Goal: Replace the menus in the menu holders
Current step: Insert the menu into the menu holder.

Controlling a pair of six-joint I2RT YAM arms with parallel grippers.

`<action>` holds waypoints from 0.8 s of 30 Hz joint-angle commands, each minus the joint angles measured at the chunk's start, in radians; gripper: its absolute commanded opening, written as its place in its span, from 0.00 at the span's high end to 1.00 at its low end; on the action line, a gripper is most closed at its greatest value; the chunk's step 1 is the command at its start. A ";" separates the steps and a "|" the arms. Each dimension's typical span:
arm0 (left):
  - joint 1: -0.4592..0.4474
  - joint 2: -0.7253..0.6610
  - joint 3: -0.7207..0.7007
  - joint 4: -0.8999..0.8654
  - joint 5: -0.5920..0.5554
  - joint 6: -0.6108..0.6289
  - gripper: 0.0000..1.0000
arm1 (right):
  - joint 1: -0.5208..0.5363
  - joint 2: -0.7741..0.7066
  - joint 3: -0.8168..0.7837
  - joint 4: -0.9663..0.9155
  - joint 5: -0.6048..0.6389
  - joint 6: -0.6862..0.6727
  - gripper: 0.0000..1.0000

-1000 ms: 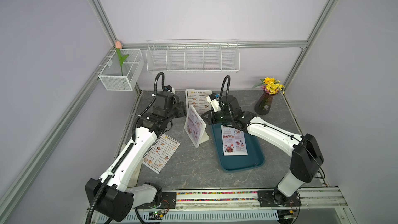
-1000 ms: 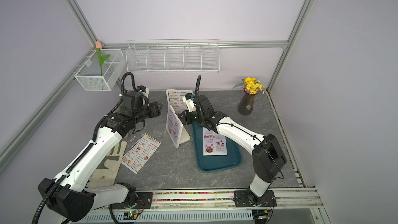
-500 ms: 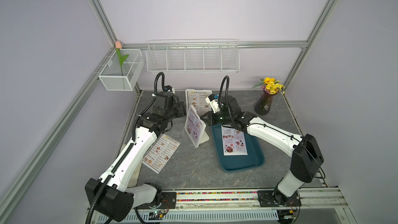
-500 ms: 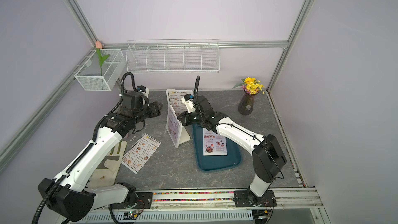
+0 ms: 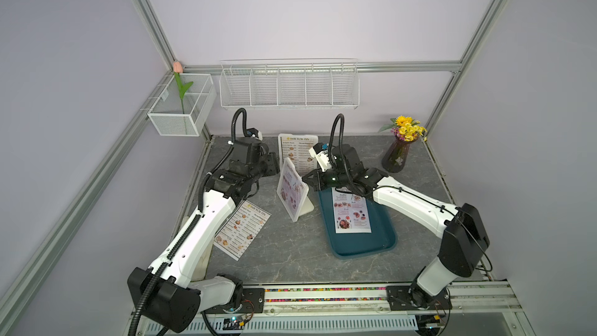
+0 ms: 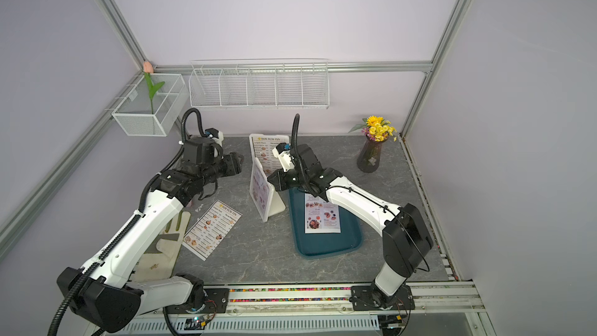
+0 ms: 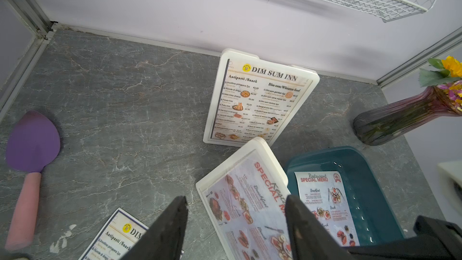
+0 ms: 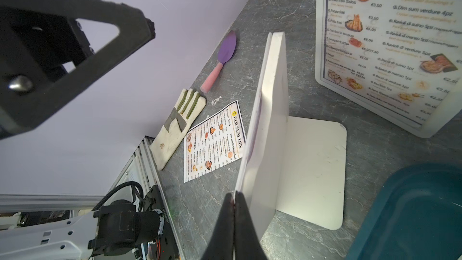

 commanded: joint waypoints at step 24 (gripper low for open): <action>-0.026 0.060 0.089 -0.067 -0.040 0.032 0.25 | -0.016 -0.117 0.028 -0.164 0.020 -0.150 0.50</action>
